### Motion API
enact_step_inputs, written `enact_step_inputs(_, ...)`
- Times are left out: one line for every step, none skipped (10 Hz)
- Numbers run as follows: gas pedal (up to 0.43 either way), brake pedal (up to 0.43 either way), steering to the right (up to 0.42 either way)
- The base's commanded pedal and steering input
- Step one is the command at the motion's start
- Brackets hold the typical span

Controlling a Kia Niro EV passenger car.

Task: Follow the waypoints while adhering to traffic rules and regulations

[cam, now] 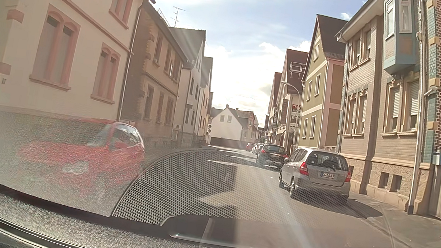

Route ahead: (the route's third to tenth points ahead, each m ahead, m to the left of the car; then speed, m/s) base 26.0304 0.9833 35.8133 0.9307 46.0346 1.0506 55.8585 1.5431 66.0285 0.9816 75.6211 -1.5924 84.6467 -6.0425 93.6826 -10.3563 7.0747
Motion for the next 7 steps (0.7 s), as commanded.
enact_step_inputs(0.118, 0.000, -0.013)
enact_step_inputs(0.118, 0.000, -0.013)
enact_step_inputs(0.118, 0.000, -0.012)
enact_step_inputs(0.118, 0.000, -0.009)
enact_step_inputs(0.118, 0.000, -0.006)
enact_step_inputs(0.118, 0.000, -0.004)
enact_step_inputs(0.118, 0.000, -0.004)
